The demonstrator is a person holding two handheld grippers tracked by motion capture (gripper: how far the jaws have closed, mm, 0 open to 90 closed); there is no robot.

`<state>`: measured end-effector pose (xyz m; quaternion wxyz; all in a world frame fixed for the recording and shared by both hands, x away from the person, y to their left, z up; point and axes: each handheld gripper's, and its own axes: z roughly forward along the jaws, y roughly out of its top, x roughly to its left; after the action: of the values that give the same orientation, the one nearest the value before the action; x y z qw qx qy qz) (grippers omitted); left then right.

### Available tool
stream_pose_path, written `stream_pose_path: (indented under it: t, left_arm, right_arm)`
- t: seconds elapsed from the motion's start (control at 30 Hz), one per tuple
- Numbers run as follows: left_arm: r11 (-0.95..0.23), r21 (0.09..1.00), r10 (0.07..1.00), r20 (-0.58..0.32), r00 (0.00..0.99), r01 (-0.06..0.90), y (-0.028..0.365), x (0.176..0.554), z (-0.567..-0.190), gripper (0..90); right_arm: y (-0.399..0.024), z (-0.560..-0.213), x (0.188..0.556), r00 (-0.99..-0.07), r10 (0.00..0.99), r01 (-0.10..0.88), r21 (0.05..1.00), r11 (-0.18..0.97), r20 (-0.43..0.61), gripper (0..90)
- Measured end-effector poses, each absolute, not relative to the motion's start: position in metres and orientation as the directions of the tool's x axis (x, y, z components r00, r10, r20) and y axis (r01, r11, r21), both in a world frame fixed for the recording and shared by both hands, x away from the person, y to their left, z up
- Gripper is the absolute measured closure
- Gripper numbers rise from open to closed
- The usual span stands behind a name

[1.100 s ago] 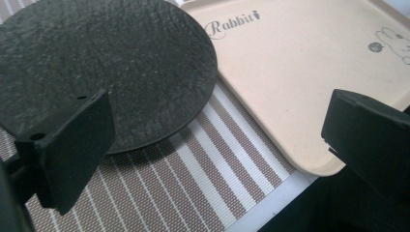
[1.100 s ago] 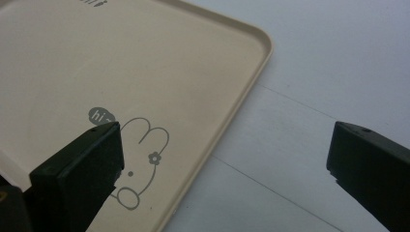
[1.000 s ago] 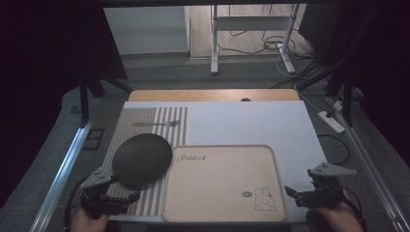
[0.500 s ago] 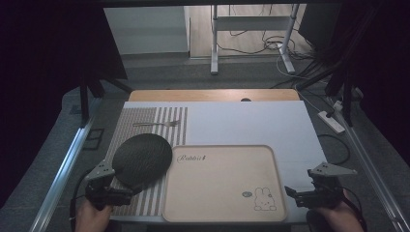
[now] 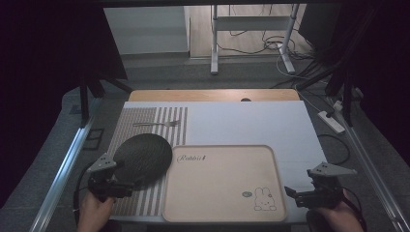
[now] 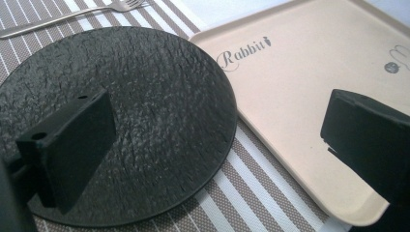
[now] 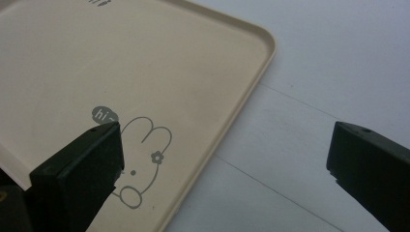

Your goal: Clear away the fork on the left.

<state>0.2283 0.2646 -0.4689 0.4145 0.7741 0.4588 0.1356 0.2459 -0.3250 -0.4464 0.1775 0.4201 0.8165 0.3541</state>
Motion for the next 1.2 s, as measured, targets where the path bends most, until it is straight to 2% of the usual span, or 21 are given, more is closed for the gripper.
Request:
stream_pose_path:
  t: [0.2, 0.67, 1.2]
  left_arm:
    - [-0.259, 0.744, 0.824, -0.163, 0.543, 0.616, 0.261, 0.240, -0.470, 0.0]
    - [-0.233, 0.731, 0.835, -0.188, 0.517, 0.642, 0.260, 0.271, -0.470, 0.0]
    - [-0.245, 0.718, 0.849, -0.166, 0.502, 0.652, 0.255, 0.313, -0.469, 0.0]
  right_arm:
    - [-0.325, -0.447, 0.246, -0.585, 0.811, 0.560, 0.727, 0.396, 0.008, 0.4]
    - [-0.325, -0.447, 0.246, -0.586, 0.810, 0.561, 0.726, 0.398, 0.009, 0.4]
    - [-0.325, -0.447, 0.247, -0.587, 0.810, 0.565, 0.723, 0.397, 0.014, 0.4]
